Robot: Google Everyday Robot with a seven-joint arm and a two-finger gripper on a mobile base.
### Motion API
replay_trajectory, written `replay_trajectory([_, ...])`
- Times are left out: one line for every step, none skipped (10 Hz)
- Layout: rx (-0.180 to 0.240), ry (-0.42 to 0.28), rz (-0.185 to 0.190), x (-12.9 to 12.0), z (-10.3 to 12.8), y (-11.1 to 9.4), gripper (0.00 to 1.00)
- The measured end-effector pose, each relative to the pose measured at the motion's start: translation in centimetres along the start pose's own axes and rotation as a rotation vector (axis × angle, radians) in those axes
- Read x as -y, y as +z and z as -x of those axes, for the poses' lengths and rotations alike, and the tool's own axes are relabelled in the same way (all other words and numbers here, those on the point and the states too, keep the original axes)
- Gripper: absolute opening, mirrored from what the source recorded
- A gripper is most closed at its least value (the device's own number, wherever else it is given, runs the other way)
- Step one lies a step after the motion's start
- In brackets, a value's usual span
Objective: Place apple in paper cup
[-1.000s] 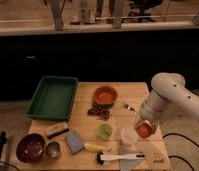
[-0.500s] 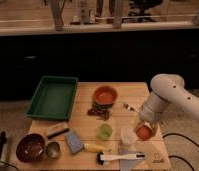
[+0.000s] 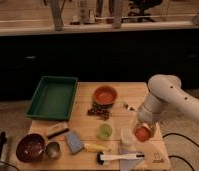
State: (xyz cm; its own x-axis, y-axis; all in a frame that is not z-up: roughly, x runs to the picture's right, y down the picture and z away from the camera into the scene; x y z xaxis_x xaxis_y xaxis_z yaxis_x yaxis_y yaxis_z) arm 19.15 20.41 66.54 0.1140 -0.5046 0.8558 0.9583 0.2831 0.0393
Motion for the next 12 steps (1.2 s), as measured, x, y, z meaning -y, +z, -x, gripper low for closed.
replay_trajectory([0.006,-0.008,0.002,0.1,-0.1,0.2,0.00])
replay_trajectory([0.012,-0.020,0.004,0.5,-0.3,0.4,0.00])
replay_trajectory([0.015,-0.028,0.005,0.7,-0.3,0.5,0.00])
replay_trajectory([0.017,-0.034,0.004,0.8,-0.4,0.6,0.00])
replay_trajectory([0.019,-0.047,0.004,1.1,-0.4,0.6,0.00])
replay_trajectory([0.019,-0.056,0.002,1.3,-0.4,0.6,0.00])
replay_trajectory([0.017,-0.064,-0.002,1.4,-0.5,0.6,0.00])
replay_trajectory([0.018,-0.074,-0.003,1.7,-0.7,0.6,0.00])
replay_trajectory([0.020,-0.086,-0.002,2.1,-0.8,0.6,0.00])
replay_trajectory([0.023,-0.092,-0.002,2.2,-1.0,0.6,0.00])
replay_trajectory([0.027,-0.097,-0.001,2.4,-1.1,0.6,0.00])
replay_trajectory([0.030,-0.101,0.000,2.5,-1.2,0.7,0.00])
